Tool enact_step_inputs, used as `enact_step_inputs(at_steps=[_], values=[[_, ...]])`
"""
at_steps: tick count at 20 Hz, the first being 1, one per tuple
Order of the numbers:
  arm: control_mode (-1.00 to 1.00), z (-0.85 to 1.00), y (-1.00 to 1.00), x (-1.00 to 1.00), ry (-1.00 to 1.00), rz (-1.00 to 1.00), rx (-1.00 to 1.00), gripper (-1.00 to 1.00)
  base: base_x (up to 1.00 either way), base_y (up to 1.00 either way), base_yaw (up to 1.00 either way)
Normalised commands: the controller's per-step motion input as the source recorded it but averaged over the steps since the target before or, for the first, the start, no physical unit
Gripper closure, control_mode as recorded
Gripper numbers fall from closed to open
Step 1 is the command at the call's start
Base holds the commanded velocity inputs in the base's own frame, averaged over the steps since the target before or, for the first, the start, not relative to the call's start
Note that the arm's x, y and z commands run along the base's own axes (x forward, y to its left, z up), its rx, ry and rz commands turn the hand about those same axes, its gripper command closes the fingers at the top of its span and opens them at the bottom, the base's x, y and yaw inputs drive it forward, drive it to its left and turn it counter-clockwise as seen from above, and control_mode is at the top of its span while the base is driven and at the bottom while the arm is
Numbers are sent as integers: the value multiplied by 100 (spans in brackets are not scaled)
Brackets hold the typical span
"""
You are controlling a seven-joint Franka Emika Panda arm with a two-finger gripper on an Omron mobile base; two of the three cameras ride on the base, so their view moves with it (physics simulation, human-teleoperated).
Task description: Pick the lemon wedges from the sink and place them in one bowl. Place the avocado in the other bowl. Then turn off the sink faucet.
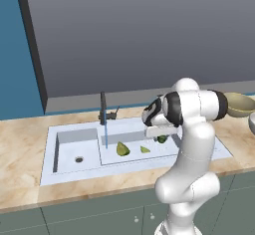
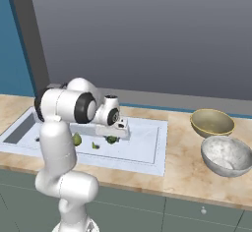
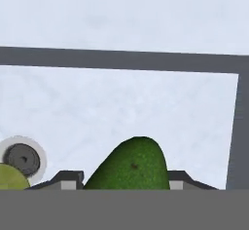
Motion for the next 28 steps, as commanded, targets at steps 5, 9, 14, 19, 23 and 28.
enact_step_inputs(at_steps=[5, 9, 14, 19, 23, 28], values=[[-100, 100, -7, -5, -1, -1, 0, 100, 0, 0, 0], [-100, 94, -8, 3, 0, 0, 0, 100, 0, 0, 0], [-100, 58, -56, 27, 0, 0, 0, 100, 0, 0, 0], [-100, 22, -84, 17, 0, 0, 0, 100, 0, 0, 0], [-100, 9, -75, 8, 0, 0, 0, 100, 0, 0, 0], [-100, 10, -72, 10, 0, 0, 0, 100, 0, 0, 0]])
